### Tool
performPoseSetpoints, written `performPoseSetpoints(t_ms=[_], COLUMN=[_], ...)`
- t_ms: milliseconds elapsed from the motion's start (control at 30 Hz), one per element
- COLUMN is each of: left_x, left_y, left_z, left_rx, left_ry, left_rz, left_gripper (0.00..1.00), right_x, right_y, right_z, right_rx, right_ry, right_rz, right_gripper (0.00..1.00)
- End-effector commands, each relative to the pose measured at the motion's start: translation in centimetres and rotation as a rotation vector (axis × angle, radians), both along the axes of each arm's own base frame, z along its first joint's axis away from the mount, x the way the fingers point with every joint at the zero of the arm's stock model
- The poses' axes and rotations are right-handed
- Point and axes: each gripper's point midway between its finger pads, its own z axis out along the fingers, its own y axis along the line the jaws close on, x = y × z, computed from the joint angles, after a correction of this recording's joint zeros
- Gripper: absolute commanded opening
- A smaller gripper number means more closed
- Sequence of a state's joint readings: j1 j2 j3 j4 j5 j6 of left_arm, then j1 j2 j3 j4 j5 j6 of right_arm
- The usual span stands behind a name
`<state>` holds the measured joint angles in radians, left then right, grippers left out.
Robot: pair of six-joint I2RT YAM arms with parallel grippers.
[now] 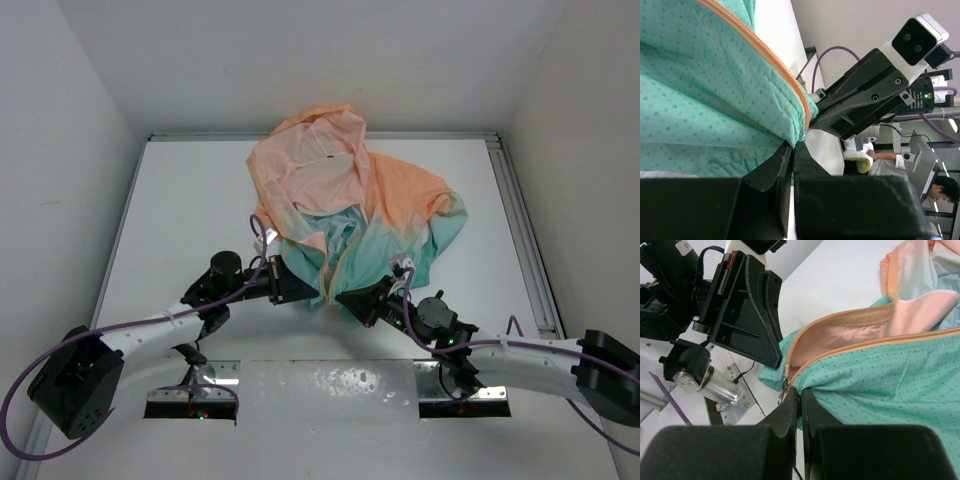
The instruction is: Zip up the jacket
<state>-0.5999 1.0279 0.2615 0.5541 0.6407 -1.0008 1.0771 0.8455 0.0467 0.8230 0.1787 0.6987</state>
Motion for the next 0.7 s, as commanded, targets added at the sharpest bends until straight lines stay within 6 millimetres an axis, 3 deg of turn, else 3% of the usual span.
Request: performPoseSetpoints(t_ms=[0, 667], left_x=[-0.12, 0.09], left_y=[0.08, 0.06], left_z=[0.36, 0.58], left_rx=[-0.016, -0.060], left_ry=[-0.025, 0.012], left_rz=[-0.015, 0.000], left_gripper=[0.00, 0.00], right_x=[-0.04, -0.71], right_y=[0.61, 0.73], right_z=[2.73, 2.10], right_rx=[0.062, 0.033], right_ry=[-0.059, -0.055], right_rz=[0.019, 0.058], right_gripper=[0.00, 0.00])
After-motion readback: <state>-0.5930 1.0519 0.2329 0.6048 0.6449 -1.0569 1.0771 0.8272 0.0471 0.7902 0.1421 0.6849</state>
